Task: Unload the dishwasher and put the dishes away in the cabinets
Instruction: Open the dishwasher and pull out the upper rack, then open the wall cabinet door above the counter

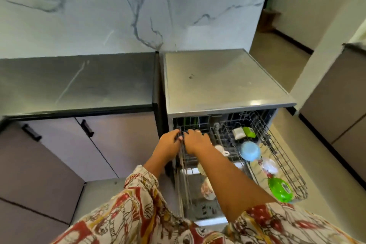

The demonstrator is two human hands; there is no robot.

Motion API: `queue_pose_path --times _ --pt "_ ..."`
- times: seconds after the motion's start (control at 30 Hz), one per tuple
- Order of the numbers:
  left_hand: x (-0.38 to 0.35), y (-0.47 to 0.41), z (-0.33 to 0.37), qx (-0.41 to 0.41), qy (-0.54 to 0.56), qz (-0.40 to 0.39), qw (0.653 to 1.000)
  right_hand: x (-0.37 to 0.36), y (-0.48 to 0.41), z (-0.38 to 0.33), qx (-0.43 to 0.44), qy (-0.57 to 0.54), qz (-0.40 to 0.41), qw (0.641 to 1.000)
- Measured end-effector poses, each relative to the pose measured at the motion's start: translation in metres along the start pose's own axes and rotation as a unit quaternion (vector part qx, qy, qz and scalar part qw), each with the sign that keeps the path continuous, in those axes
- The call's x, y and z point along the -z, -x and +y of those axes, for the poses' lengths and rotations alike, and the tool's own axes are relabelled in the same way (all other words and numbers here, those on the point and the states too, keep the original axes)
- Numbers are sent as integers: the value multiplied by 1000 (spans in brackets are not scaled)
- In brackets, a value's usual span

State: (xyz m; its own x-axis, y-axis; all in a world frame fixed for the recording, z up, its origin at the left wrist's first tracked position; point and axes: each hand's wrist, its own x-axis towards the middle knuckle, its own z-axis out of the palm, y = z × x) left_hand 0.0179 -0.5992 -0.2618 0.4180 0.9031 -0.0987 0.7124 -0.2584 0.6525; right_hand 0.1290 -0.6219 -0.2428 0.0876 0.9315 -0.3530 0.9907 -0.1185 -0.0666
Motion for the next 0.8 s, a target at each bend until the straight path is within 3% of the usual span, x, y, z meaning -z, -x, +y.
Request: queue_pose_path --times 0.2,0.43,0.57,0.8 --pt "96 -20 -65 -10 24 78 997 48 -47 -103 45 -3 75 996" --pt "262 -77 -153 0 17 188 982 134 -128 -245 82 15 185 979" --pt "377 -95 -180 -13 6 324 946 201 -163 -323 126 6 296 947" --pt "536 -104 -157 -92 -38 477 873 324 -186 -388 148 0 453 879"
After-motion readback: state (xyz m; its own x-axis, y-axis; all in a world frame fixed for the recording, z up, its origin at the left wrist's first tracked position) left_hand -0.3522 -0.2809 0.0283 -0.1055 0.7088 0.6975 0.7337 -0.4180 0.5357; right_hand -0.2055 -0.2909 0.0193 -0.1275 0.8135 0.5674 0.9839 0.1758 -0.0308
